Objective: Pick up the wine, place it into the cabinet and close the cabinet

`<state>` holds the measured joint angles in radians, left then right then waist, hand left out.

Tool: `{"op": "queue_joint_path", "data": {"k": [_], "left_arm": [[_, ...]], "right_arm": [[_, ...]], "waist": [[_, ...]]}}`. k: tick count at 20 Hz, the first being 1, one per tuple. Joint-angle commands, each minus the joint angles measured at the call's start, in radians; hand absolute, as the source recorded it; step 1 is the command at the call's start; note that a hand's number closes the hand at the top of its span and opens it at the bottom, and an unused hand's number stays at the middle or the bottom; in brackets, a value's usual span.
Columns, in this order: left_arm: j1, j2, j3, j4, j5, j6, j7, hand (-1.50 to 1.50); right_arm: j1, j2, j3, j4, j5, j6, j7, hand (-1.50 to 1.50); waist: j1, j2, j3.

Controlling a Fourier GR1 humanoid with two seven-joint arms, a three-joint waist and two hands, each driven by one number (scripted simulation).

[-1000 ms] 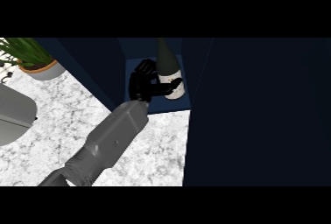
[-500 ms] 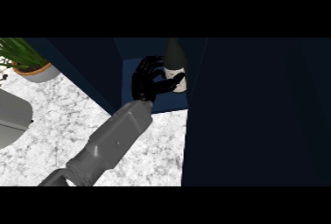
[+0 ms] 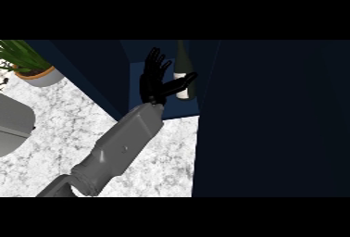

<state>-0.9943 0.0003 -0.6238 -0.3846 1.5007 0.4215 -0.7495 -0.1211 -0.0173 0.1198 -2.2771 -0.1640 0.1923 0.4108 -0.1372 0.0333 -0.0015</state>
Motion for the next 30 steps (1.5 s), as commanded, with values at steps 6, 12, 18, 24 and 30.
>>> {"op": "queue_joint_path", "data": {"k": [6, 12, 18, 24, 30], "left_arm": [[-0.061, 0.0, -0.102, 0.075, -0.028, 0.075, -0.026, -1.5], [-0.076, 0.0, -0.166, 0.03, -0.038, 0.084, -0.002, -1.5], [-0.034, 0.0, -0.169, -0.008, -0.006, 0.088, -0.12, -1.5], [-0.031, 0.0, -0.2, -0.068, 0.031, 0.103, -0.14, -1.5], [-0.008, 0.0, -0.249, -0.11, 0.041, 0.039, -0.119, -1.5]], "right_arm": [[0.009, -0.007, -0.007, -0.006, -0.012, 0.009, -0.004, -1.5], [-0.014, 0.0, -0.017, 0.026, -0.013, 0.003, -0.015, -1.5], [0.011, -0.004, 0.012, -0.03, 0.005, -0.006, 0.026, -1.5], [0.03, -0.004, 0.005, -0.041, -0.005, -0.006, 0.024, -1.5], [0.011, -0.033, -0.062, -0.047, -0.055, -0.01, 0.066, -1.5]], "waist": [[0.006, -0.002, 0.001], [0.021, -0.003, 0.001], [0.021, -0.007, 0.0], [0.041, -0.013, 0.001], [0.073, -0.019, 0.001]]}}
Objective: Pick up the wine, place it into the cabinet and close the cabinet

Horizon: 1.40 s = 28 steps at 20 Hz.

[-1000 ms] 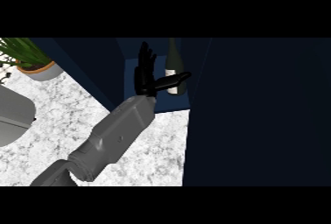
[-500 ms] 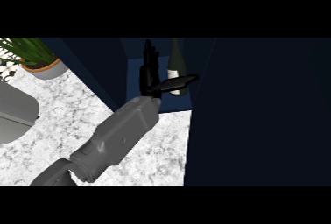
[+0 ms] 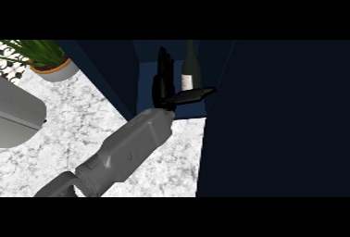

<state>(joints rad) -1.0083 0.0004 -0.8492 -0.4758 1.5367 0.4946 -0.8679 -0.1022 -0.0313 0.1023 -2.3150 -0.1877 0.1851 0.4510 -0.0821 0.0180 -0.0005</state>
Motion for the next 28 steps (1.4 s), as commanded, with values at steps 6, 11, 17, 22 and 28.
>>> {"op": "queue_joint_path", "data": {"k": [6, 11, 17, 22, 28], "left_arm": [[0.058, 0.0, -0.067, -0.042, -0.004, -0.055, -0.052, -1.5], [0.072, 0.0, -0.079, -0.083, -0.026, 0.0, -0.063, -1.5], [0.208, 0.0, -0.064, -0.239, -0.134, 0.047, -0.086, -1.5], [0.288, 0.046, -0.067, -0.408, -0.235, 0.111, -0.044, -1.5], [0.429, 0.162, -0.088, -0.584, -0.342, 0.046, -0.029, -1.5]], "right_arm": [[-0.015, 0.022, 0.025, 0.016, 0.061, -0.036, 0.004, -1.5], [0.084, 0.004, 0.016, -0.088, 0.009, -0.021, 0.041, -1.5], [0.023, -0.003, -0.02, -0.06, 0.014, -0.051, 0.06, -1.5], [-0.047, -0.005, -0.027, 0.022, 0.041, -0.057, 0.043, -1.5], [0.014, -0.038, -0.062, -0.108, -0.015, -0.057, 0.128, -1.5]], "waist": [[0.034, -0.006, 0.0], [0.043, -0.012, 0.0], [0.077, -0.019, 0.001], [0.091, -0.021, 0.001], [0.086, -0.022, 0.001]]}}
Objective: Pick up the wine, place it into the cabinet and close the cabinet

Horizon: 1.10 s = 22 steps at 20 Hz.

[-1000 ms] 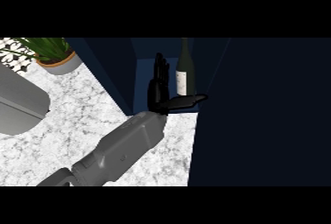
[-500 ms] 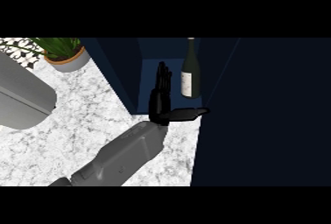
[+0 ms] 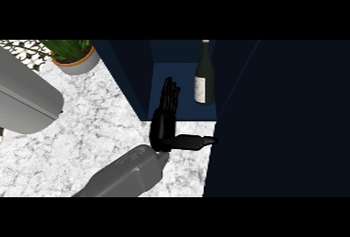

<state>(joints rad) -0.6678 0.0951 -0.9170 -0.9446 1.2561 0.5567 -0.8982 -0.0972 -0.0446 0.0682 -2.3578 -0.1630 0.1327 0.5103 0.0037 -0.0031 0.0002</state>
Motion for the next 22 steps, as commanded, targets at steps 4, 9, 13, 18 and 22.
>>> {"op": "queue_joint_path", "data": {"k": [4, 9, 13, 18, 22], "left_arm": [[0.131, 0.144, 0.01, -0.21, -0.126, -0.058, 0.064, -1.5], [0.212, 0.209, -0.01, -0.381, -0.221, -0.022, 0.128, -1.5], [0.303, 0.365, -0.014, -0.603, -0.208, -0.039, 0.156, -1.5], [0.394, 0.483, -0.001, -0.763, -0.244, -0.101, 0.174, 1.5], [0.485, 0.631, 0.078, -0.851, -0.211, -0.187, 0.187, 1.5]], "right_arm": [[-0.015, 0.002, 0.023, -0.005, 0.054, -0.011, -0.007, -1.5], [0.02, -0.019, -0.024, 0.002, 0.009, 0.031, -0.063, -1.5], [0.092, -0.108, -0.069, -0.037, -0.147, 0.155, -0.033, 1.5], [0.038, -0.14, -0.011, -0.081, -0.159, 0.187, 0.03, 1.5], [0.171, -0.108, 0.117, -0.184, -0.128, 0.211, 0.03, 1.5]], "waist": [[0.0, 0.001, 0.0], [-0.002, 0.001, 0.0], [0.005, -0.002, 0.001], [0.006, -0.001, 0.0], [-0.001, -0.003, 0.0]]}}
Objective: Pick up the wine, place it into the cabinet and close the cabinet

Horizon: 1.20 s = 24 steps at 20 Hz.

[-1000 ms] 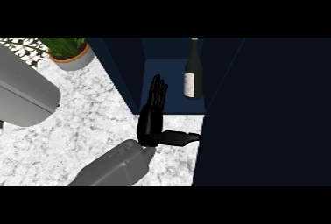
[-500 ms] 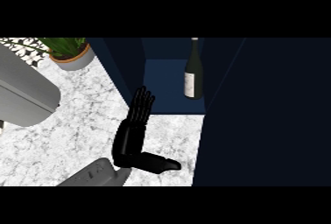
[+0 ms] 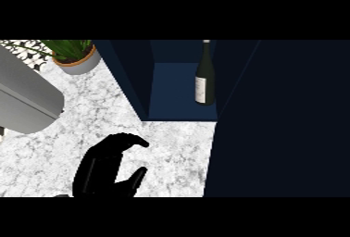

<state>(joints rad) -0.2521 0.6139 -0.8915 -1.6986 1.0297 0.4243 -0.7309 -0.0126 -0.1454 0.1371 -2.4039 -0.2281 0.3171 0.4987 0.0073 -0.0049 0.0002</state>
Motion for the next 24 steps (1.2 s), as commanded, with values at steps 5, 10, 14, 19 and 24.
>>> {"op": "queue_joint_path", "data": {"k": [5, 10, 14, 19, 24], "left_arm": [[0.149, 0.155, 0.098, -0.166, 0.012, -0.068, 0.014, 1.5], [0.311, 0.284, 0.189, -0.183, 0.046, -0.209, -0.062, -1.5], [0.394, 0.338, 0.269, -0.205, 0.097, -0.253, -0.098, -1.5], [0.496, 0.406, 0.368, -0.152, 0.156, -0.366, -0.149, -1.5], [0.556, 0.489, 0.454, -0.154, 0.222, -0.441, -0.134, -1.5]], "right_arm": [[-0.017, 0.057, 0.169, -0.067, -0.068, -0.016, 0.099, 1.5], [0.019, 0.087, 0.338, -0.109, 0.0, -0.029, 0.14, 1.5], [-0.052, 0.143, 0.535, -0.12, 0.085, -0.116, 0.216, 1.5], [-0.147, 0.144, 0.729, -0.041, 0.184, -0.219, 0.286, 1.5], [-0.311, 0.144, 0.847, 0.093, 0.258, -0.449, 0.247, 1.5]], "waist": [[0.003, 0.002, 0.0], [0.005, 0.0, -0.001], [0.008, -0.005, -0.002], [0.015, -0.01, -0.005], [0.034, -0.011, -0.005]]}}
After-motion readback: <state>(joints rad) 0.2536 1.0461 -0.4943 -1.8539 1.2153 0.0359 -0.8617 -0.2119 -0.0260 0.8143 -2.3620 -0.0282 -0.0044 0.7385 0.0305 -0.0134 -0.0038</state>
